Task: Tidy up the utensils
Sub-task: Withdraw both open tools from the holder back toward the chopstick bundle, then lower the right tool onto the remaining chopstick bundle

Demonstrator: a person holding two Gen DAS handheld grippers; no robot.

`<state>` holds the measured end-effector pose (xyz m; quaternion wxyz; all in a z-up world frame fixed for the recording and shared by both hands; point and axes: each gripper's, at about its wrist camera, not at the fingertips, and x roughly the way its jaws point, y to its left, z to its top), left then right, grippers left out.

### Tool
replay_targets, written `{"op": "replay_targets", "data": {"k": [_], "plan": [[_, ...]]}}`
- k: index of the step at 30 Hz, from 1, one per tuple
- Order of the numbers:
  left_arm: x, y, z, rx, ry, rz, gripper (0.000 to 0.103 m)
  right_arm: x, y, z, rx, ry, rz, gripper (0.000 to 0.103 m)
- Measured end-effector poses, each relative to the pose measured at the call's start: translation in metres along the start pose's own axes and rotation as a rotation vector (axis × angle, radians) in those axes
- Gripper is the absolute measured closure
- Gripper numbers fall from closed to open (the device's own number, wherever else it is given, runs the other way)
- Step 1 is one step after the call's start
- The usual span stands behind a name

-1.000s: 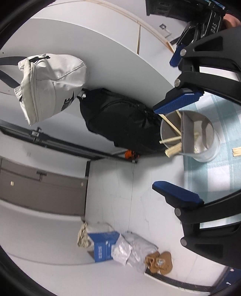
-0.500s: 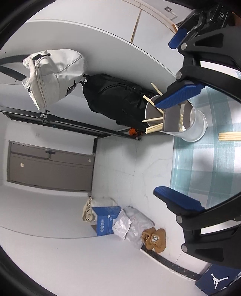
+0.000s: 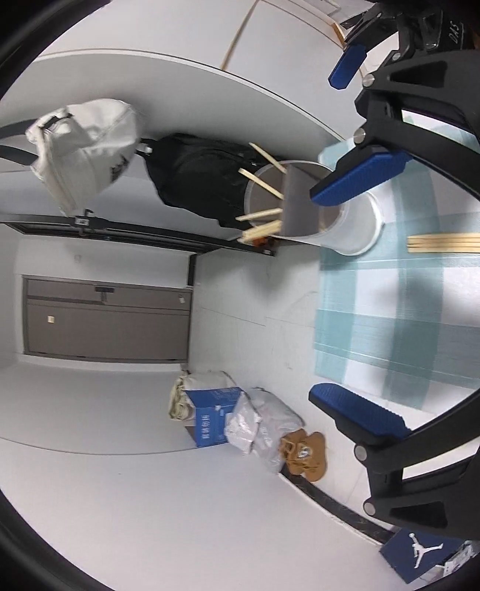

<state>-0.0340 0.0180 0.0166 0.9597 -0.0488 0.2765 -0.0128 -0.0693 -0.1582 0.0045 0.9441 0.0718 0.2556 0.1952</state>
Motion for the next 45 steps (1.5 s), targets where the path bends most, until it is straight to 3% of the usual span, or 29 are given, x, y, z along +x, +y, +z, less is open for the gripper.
{"op": "replay_targets", "data": {"k": [15, 16, 18, 20, 24, 27, 30, 38, 45], "plan": [[0.043, 0.028, -0.035, -0.062, 0.120, 0.048, 0.009, 0.059, -0.012, -0.048, 0.043, 0.276, -0.035, 0.011], [0.045, 0.031, -0.035, -0.075, 0.133, 0.045, 0.009, 0.066, -0.013, -0.053, 0.050, 0.311, -0.041, 0.013], [0.048, 0.036, -0.036, -0.089, 0.154, 0.049, 0.009, 0.077, -0.014, -0.061, 0.061, 0.373, -0.038, 0.030], [0.050, 0.042, -0.038, -0.098, 0.166, 0.058, 0.009, 0.091, -0.015, -0.071, 0.063, 0.443, -0.044, 0.039], [0.056, 0.051, -0.040, -0.122, 0.203, 0.065, 0.009, 0.106, -0.016, -0.084, 0.071, 0.512, -0.043, 0.045], [0.061, 0.057, -0.041, -0.141, 0.231, 0.072, 0.009, 0.116, -0.017, -0.092, 0.073, 0.559, -0.053, 0.060], [0.063, 0.062, -0.040, -0.155, 0.241, 0.074, 0.009, 0.126, -0.019, -0.099, 0.061, 0.612, -0.064, 0.068], [0.067, 0.073, -0.038, -0.195, 0.270, 0.087, 0.009, 0.147, -0.013, -0.100, 0.004, 0.672, -0.057, 0.071], [0.070, 0.080, -0.036, -0.225, 0.288, 0.075, 0.009, 0.160, -0.003, -0.095, -0.050, 0.726, -0.093, 0.079]]}}
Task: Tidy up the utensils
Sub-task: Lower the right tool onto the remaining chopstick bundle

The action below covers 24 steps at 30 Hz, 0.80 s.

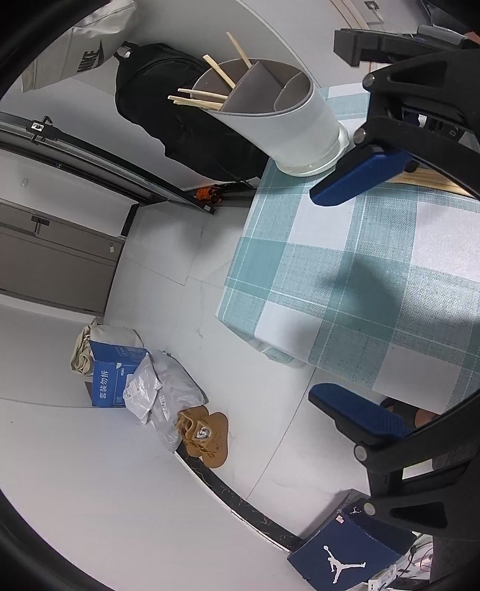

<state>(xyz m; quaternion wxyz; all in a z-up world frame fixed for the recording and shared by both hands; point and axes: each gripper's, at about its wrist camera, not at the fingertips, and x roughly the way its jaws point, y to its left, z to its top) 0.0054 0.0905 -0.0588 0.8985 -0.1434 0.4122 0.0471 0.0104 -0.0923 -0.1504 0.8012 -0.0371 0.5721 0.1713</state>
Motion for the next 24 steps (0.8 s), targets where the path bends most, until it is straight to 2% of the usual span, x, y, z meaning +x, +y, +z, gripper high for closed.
{"op": "replay_targets", "data": {"k": [5, 8, 12, 16, 24], "plan": [[0.000, 0.003, 0.002, -0.015, 0.003, 0.000, 0.009, 0.002, 0.005, 0.003, -0.013, 0.048, -0.037, 0.084], [-0.004, 0.006, 0.002, -0.031, 0.004, -0.012, 0.009, 0.002, 0.008, 0.007, -0.035, 0.068, -0.053, 0.092], [-0.004, 0.007, 0.004, -0.037, 0.009, -0.013, 0.009, 0.007, 0.009, 0.014, -0.039, 0.100, -0.089, 0.092], [-0.002, 0.009, 0.005, -0.048, 0.013, -0.015, 0.009, 0.010, 0.002, 0.022, 0.008, 0.141, -0.070, 0.092], [0.003, 0.008, 0.000, -0.041, 0.049, 0.000, 0.009, 0.019, 0.010, 0.038, -0.012, 0.144, -0.092, 0.089]]}}
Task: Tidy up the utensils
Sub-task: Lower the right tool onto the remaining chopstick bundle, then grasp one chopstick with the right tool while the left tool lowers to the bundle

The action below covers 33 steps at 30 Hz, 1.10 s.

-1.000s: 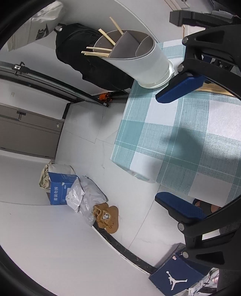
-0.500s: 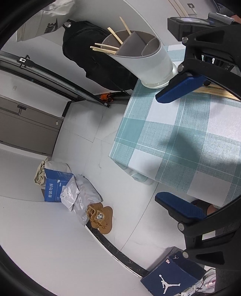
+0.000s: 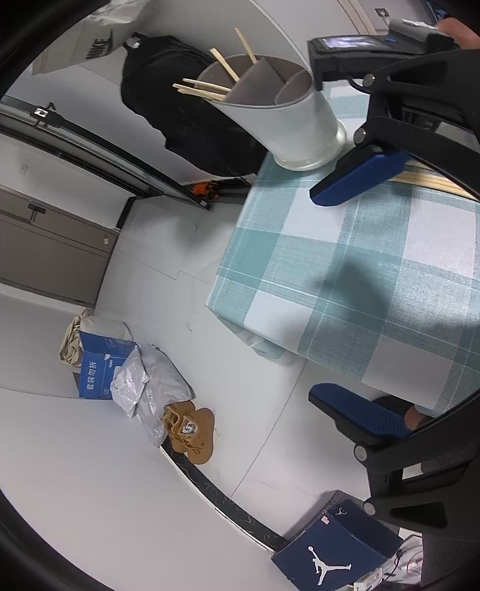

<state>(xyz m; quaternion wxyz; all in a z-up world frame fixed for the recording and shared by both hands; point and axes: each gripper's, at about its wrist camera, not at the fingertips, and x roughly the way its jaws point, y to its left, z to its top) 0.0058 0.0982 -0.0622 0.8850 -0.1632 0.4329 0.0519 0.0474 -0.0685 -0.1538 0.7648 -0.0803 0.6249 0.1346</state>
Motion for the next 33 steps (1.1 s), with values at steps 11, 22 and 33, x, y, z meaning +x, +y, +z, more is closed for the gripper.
{"op": "replay_targets", "data": {"k": [11, 22, 33], "plan": [[0.010, -0.001, -0.005, 0.025, 0.030, 0.046, 0.009, -0.014, -0.028, -0.003, 0.124, -0.130, 0.138, 0.100], [0.036, -0.040, -0.031, 0.200, 0.190, 0.021, 0.009, -0.073, -0.062, -0.034, 0.215, -0.355, 0.308, 0.101], [0.047, -0.093, -0.075, 0.435, 0.332, 0.023, 0.009, -0.099, -0.103, -0.063, 0.346, -0.476, 0.449, 0.103]]}}
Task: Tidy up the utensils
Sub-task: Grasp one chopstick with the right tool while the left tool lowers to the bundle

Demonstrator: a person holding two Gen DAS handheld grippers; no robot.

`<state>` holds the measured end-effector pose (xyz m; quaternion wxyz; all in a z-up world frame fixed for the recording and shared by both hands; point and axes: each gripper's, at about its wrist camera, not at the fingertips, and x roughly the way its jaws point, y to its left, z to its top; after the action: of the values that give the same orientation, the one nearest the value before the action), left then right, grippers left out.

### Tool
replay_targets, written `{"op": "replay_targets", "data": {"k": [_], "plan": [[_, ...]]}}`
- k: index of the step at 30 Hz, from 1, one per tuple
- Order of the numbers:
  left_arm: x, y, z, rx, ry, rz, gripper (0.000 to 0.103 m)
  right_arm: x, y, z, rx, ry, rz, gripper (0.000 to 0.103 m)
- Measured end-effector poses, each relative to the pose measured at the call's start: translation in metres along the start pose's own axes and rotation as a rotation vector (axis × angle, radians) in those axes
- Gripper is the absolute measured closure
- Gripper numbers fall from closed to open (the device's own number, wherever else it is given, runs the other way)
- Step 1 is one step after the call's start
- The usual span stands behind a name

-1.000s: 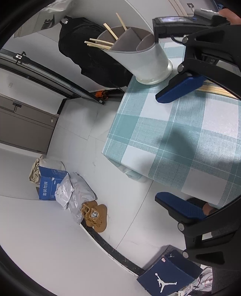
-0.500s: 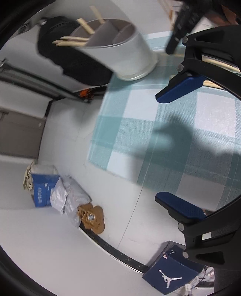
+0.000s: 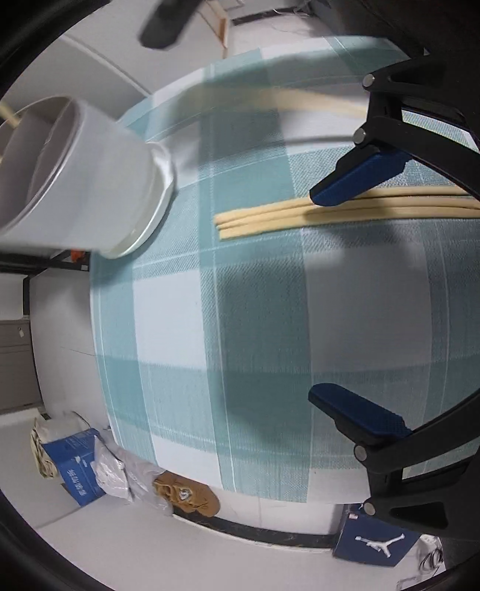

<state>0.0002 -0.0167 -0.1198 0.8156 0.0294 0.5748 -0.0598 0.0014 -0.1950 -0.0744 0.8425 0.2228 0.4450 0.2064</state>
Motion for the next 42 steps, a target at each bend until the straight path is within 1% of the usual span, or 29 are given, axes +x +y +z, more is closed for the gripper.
{"op": "replay_targets", "data": {"k": [2, 4, 5, 7, 9, 12, 16, 17, 20, 22, 23, 25, 26, 27, 30, 33, 36, 37, 38, 39, 40, 41, 42], "plan": [[0.003, -0.003, -0.001, 0.005, 0.017, 0.015, 0.009, -0.010, -0.004, -0.001, -0.004, -0.014, -0.004, 0.103], [0.002, 0.001, -0.001, -0.016, 0.025, 0.009, 0.009, -0.014, -0.007, -0.003, -0.013, -0.019, -0.012, 0.103], [0.002, 0.002, 0.000, -0.024, 0.030, 0.026, 0.009, -0.015, -0.008, -0.003, -0.019, -0.013, -0.020, 0.103], [0.004, 0.004, 0.002, -0.029, 0.030, 0.034, 0.009, -0.015, -0.015, -0.004, 0.004, -0.002, -0.016, 0.103], [0.006, 0.005, 0.002, -0.044, 0.047, 0.024, 0.009, -0.018, -0.021, -0.006, 0.033, 0.007, -0.011, 0.102], [0.007, 0.010, 0.006, -0.073, 0.050, 0.020, 0.009, -0.015, -0.032, -0.007, 0.079, 0.038, -0.006, 0.100], [0.009, 0.012, 0.008, -0.082, 0.052, 0.035, 0.009, -0.015, -0.031, -0.012, 0.079, 0.056, -0.020, 0.100], [0.011, 0.010, 0.009, -0.080, 0.057, 0.041, 0.009, -0.015, -0.030, -0.012, 0.081, 0.056, -0.023, 0.099], [0.007, 0.014, 0.008, -0.110, 0.055, 0.014, 0.009, -0.012, -0.032, -0.013, 0.101, 0.067, -0.024, 0.094], [0.006, 0.014, 0.009, -0.124, 0.044, -0.001, 0.009, -0.009, -0.035, -0.011, 0.114, 0.068, -0.026, 0.093], [0.006, 0.014, 0.009, -0.124, 0.041, 0.003, 0.009, -0.008, -0.036, -0.011, 0.118, 0.069, -0.026, 0.093], [0.011, 0.011, 0.009, -0.118, 0.051, 0.034, 0.009, -0.008, -0.036, -0.011, 0.118, 0.069, -0.027, 0.093], [0.013, 0.011, 0.008, -0.121, 0.056, 0.038, 0.009, -0.007, -0.036, -0.011, 0.115, 0.066, -0.027, 0.093], [0.015, 0.013, 0.008, -0.129, 0.060, 0.024, 0.009, -0.007, -0.035, -0.011, 0.109, 0.066, -0.028, 0.093], [0.014, 0.010, 0.009, -0.110, 0.053, 0.048, 0.009, -0.006, -0.033, -0.012, 0.092, 0.062, -0.038, 0.092], [0.018, 0.014, 0.012, -0.115, 0.068, 0.065, 0.008, -0.005, -0.033, -0.013, 0.093, 0.065, -0.043, 0.087], [0.019, 0.017, 0.018, -0.122, 0.076, 0.061, 0.009, -0.004, -0.033, -0.013, 0.095, 0.069, -0.043, 0.083], [0.020, 0.017, 0.022, -0.112, 0.079, 0.062, 0.011, -0.004, -0.033, -0.013, 0.094, 0.070, -0.044, 0.081], [0.020, 0.015, 0.023, -0.103, 0.079, 0.064, 0.013, -0.003, -0.033, -0.013, 0.094, 0.073, -0.050, 0.077], [0.021, 0.014, 0.027, -0.090, 0.074, 0.062, 0.021, -0.003, -0.033, -0.013, 0.095, 0.073, -0.054, 0.071], [0.021, 0.011, 0.031, -0.073, 0.071, 0.053, 0.031, -0.003, -0.034, -0.013, 0.096, 0.072, -0.058, 0.069], [0.019, 0.008, 0.031, -0.062, 0.070, 0.044, 0.036, -0.003, -0.034, -0.012, 0.096, 0.071, -0.059, 0.066], [0.019, 0.005, 0.034, -0.049, 0.070, 0.035, 0.047, -0.003, -0.035, -0.012, 0.093, 0.071, -0.065, 0.066]]}}
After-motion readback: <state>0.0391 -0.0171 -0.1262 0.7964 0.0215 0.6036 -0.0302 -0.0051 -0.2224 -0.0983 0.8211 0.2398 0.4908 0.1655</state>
